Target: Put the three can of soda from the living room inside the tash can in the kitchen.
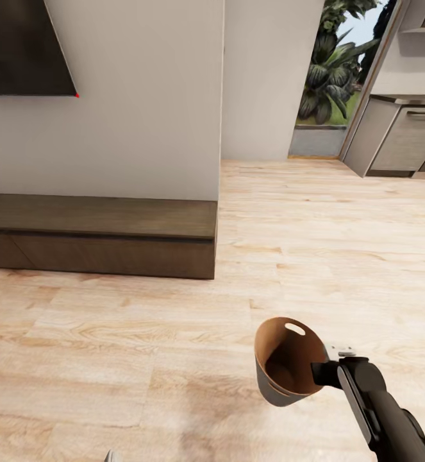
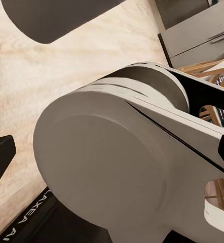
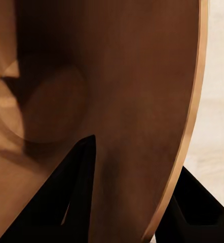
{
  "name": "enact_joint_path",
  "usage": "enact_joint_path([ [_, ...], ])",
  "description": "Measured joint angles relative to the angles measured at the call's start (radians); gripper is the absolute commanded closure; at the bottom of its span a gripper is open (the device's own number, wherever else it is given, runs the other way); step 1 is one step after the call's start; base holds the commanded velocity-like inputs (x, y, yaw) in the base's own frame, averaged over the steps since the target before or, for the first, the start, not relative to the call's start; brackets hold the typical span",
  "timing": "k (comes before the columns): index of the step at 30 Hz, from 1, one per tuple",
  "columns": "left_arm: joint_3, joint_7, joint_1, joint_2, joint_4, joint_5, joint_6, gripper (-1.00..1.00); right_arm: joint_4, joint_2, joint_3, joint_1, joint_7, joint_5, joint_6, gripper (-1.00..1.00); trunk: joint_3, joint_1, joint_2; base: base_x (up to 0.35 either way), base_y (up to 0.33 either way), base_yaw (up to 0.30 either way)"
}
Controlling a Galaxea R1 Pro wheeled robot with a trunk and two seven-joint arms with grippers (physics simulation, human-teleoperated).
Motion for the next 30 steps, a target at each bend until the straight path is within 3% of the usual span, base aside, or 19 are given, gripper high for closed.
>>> enact_joint_path([
  [13,0.0,0.001,0.0,0.0,0.0,0.0,0.0,-1.0,0.003,0.001,-0.001,0.002,0.0,0.002,0.002,1.0,0.001,0.0,0.0,0.0,0.0,0.0],
  [30,0.0,0.001,0.0,0.0,0.0,0.0,0.0,-1.0,0.004,0.002,0.0,0.003,0.0,0.001,0.002,1.0,0.027,0.0,0.0,0.0,0.0,0.0],
])
